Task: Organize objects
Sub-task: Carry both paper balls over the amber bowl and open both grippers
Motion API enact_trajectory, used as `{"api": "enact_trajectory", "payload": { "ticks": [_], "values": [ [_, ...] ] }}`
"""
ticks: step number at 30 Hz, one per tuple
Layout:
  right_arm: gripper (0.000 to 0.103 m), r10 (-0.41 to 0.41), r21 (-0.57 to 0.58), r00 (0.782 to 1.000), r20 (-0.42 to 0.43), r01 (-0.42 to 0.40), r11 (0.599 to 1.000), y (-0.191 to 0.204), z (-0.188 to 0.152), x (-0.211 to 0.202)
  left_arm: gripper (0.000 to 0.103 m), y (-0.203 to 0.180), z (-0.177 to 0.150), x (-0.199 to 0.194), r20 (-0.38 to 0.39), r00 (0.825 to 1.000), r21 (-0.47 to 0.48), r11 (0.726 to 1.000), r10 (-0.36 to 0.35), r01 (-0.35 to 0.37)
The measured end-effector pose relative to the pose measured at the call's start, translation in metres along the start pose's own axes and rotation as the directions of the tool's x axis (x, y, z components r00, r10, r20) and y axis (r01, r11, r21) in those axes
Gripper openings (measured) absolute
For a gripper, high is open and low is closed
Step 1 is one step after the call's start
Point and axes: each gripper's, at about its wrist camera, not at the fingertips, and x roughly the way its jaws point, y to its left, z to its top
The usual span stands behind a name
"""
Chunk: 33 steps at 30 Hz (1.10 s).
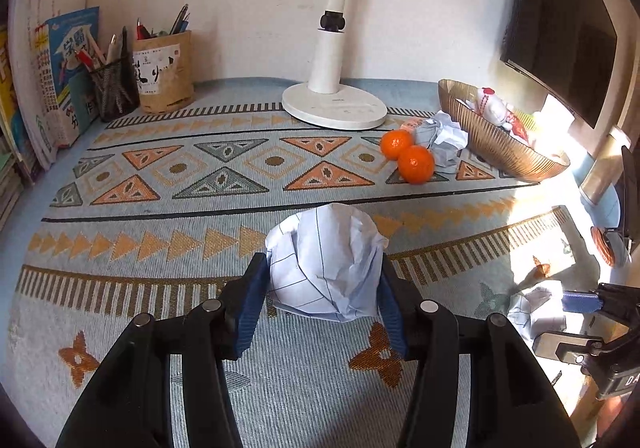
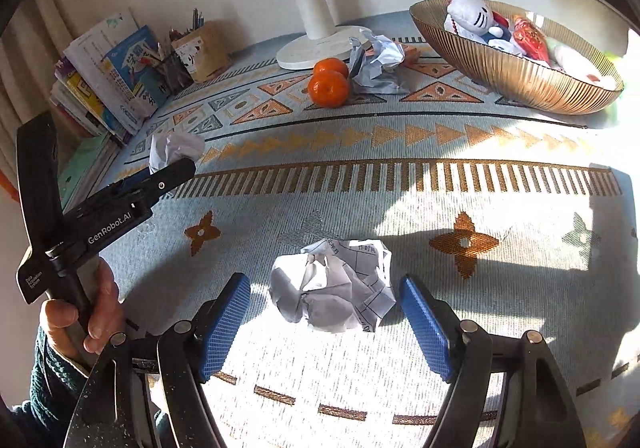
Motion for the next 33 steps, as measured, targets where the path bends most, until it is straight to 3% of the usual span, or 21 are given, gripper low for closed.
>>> {"api": "enact_trajectory", "payload": {
  "ticks": [5,11,13,19,21,24,28,33],
  "values": [
    [0.076,-0.076,-0.037,0.997,-0.014,0.076,0.996,-0.001,-0.008,0.003,0.051,-0.006,0.000,0.001,-0.003,1.000,0.042,0.999,0.014,-0.014],
    [0.075,-0.046,-0.026,0.999,0.028,0.047,0.999,0.002,-0.003,0.001,0.052,-0.006,0.001,0.000,-0.004,1.000,0.038,0.999,0.017,-0.016],
    [0.053,-0.073,-0.038,0.997,0.020,0.073,0.997,0.006,-0.002,0.006,0.052,-0.004,0.001,0.000,-0.010,1.000,0.024,1.000,0.017,-0.017],
    [0.051,-0.135,-0.030,0.983,0.122,0.140,0.990,-0.002,0.007,-0.022,0.050,-0.017,0.013,0.000,-0.032,0.999,0.028,0.999,-0.039,0.040],
    [0.051,-0.183,0.013,0.962,0.204,0.185,0.983,-0.017,0.022,-0.048,0.050,-0.035,0.032,-0.003,-0.011,0.996,0.048,0.995,-0.087,0.087],
    [0.052,-0.267,0.121,0.905,0.330,0.240,0.963,-0.050,0.056,-0.092,0.050,-0.076,0.073,-0.005,0.045,0.987,0.097,0.984,-0.151,0.147],
    [0.052,-0.386,0.300,0.833,0.395,0.280,0.912,-0.105,0.104,-0.127,0.051,-0.137,0.127,0.015,0.092,0.975,0.192,0.965,-0.201,0.180],
    [0.052,-0.457,0.423,0.801,0.388,0.285,0.860,-0.158,0.146,-0.121,0.057,-0.193,0.169,0.067,0.106,0.972,0.190,0.964,-0.208,0.186]
  ]
}}
